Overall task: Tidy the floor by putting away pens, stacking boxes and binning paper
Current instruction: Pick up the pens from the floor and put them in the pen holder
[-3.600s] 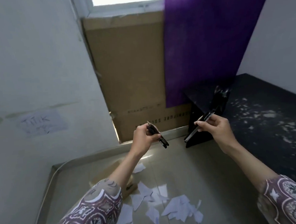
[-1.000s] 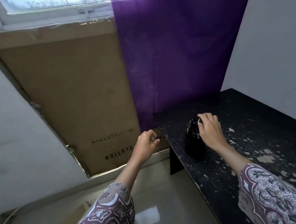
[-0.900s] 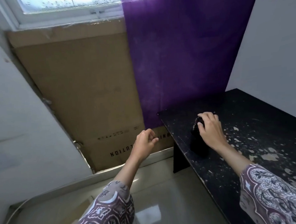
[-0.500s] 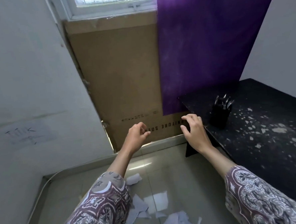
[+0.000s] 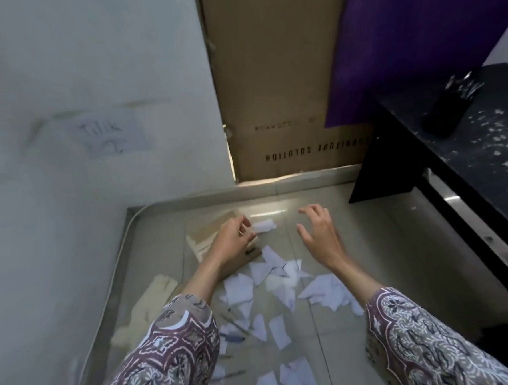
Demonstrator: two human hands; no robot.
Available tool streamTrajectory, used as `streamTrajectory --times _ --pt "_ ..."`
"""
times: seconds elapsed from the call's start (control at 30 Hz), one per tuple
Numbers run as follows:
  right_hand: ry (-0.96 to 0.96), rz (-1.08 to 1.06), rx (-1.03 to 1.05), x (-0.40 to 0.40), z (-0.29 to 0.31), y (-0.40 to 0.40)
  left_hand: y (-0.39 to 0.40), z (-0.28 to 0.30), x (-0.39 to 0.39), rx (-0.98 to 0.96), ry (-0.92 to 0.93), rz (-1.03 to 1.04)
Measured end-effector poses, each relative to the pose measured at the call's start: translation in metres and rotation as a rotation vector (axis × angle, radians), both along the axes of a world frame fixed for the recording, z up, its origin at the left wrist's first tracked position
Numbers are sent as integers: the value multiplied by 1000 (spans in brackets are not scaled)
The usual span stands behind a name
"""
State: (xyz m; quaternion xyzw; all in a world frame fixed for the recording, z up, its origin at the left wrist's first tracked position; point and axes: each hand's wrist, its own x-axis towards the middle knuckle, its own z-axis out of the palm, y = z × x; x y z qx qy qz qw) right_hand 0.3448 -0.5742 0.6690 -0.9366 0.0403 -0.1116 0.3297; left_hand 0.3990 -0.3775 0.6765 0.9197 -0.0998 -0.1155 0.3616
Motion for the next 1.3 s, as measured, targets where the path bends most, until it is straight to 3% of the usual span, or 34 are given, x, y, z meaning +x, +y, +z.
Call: streamTrajectory --times 0.3,0.63,0.87,1.13,1.3 --pt "192 225 3 -29 -136 68 85 -136 -62 52 187 129" --pt "348 391 -37 -26 -348 110 150 -342 -106 119 308 276" --pt "451 440 -10 -6 -502 129 178 -492 -97 157 311 266" --pt "555 480 -25 31 -610 167 194 -593 -58 197 234 224" --pt "553 492 -104 60 -656 197 194 -642 -25 344 177 102"
